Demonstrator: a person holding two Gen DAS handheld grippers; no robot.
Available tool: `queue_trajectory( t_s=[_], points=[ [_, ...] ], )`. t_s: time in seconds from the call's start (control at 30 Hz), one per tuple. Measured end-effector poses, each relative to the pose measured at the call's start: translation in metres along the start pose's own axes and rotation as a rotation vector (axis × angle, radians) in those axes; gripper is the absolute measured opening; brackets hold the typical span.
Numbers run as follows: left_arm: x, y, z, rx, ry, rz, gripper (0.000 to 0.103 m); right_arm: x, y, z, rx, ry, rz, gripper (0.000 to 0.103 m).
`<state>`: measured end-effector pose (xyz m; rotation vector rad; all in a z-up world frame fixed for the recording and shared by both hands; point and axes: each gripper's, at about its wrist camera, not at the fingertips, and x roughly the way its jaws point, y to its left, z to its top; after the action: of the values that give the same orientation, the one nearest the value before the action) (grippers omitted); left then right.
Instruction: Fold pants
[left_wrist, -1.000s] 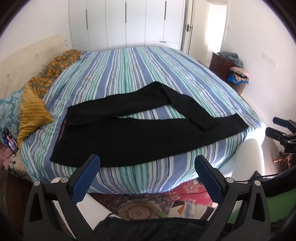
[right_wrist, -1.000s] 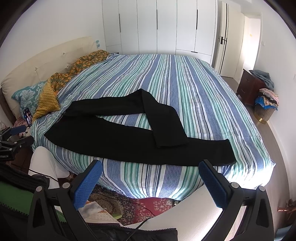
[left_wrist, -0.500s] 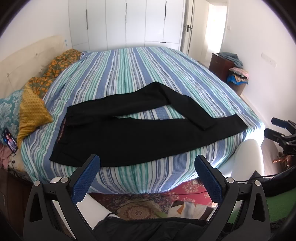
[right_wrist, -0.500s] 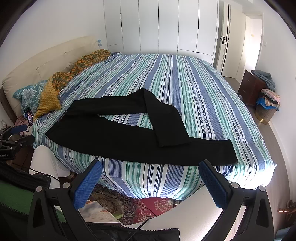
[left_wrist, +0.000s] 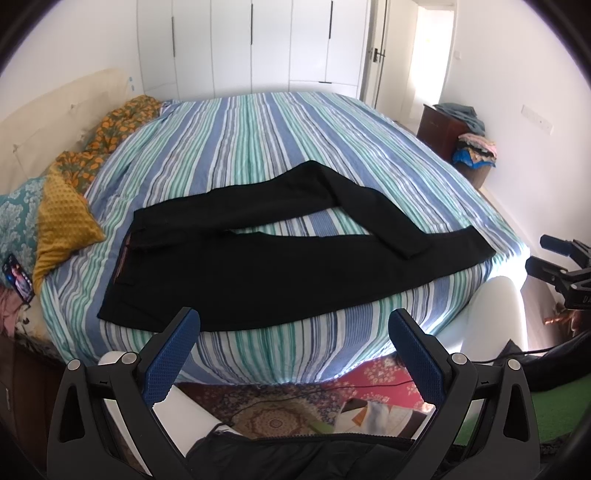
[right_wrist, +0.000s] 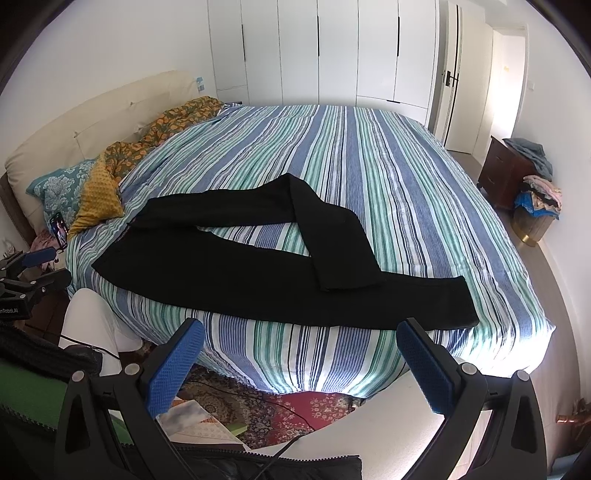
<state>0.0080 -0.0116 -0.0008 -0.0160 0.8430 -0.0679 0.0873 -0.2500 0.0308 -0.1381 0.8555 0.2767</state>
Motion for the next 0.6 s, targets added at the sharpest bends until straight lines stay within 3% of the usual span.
queue_trajectory(
  t_s=[0.6],
  points=[
    [0.0000,0.0006,0.0011,0.000,0.000,0.000,0.102,0.0043,0.0027,0.0027,0.000,-0.004,0.017,0.103]
  ],
)
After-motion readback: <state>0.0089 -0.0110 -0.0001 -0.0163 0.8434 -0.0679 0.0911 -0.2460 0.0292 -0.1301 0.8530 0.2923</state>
